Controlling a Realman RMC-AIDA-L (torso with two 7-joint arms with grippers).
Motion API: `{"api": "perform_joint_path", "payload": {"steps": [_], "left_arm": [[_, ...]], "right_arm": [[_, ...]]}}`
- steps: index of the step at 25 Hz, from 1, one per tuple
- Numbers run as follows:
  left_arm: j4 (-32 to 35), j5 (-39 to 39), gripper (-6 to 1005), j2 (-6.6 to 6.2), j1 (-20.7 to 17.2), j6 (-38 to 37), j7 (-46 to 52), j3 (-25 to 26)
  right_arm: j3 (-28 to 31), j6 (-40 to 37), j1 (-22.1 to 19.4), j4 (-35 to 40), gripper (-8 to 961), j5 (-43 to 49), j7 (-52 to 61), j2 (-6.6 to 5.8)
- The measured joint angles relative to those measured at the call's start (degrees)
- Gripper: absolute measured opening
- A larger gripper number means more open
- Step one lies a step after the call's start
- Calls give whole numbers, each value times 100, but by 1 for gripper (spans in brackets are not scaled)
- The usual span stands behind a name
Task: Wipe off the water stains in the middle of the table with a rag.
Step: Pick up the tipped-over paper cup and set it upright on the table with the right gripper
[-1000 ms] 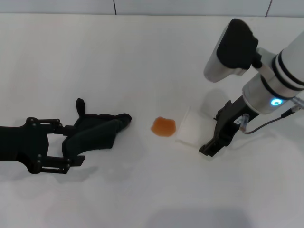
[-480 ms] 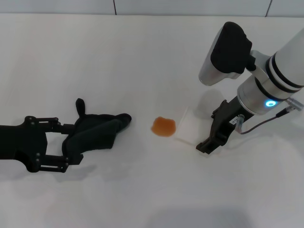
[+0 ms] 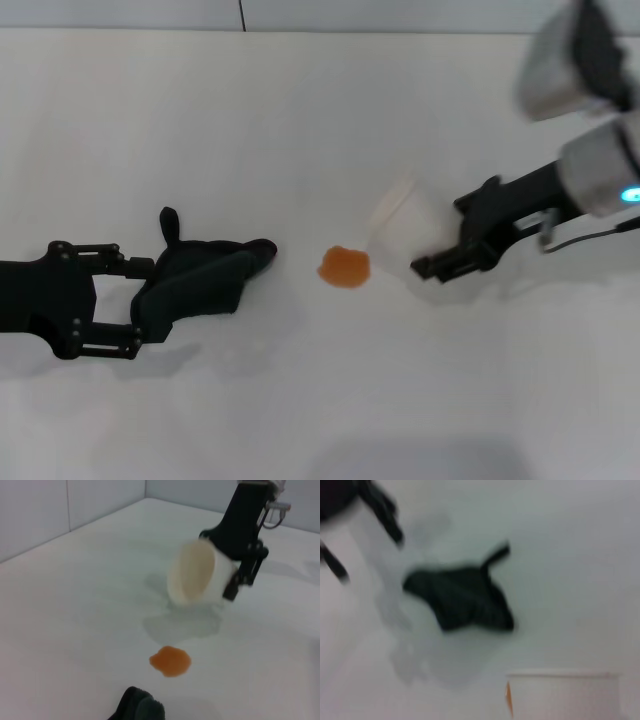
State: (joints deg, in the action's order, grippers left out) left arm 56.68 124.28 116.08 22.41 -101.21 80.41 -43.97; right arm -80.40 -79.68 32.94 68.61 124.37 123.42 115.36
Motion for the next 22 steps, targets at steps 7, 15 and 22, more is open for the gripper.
{"api": "perform_joint_path", "payload": {"steps": [7, 15, 22], "left_arm": [[-114, -248, 800, 8, -47, 109, -24, 49], [-140, -370, 801, 28, -62, 126, -10, 347], [-140, -382, 801, 39, -13, 125, 6, 341]], "right_arm": [[1666, -214, -868, -610, 629, -1899, -2494, -18], [2371, -391, -1088, -2089, 623, -3385, -4765, -40], [2453, -328, -1040, -3351, 622, -4224, -6174, -38]]}}
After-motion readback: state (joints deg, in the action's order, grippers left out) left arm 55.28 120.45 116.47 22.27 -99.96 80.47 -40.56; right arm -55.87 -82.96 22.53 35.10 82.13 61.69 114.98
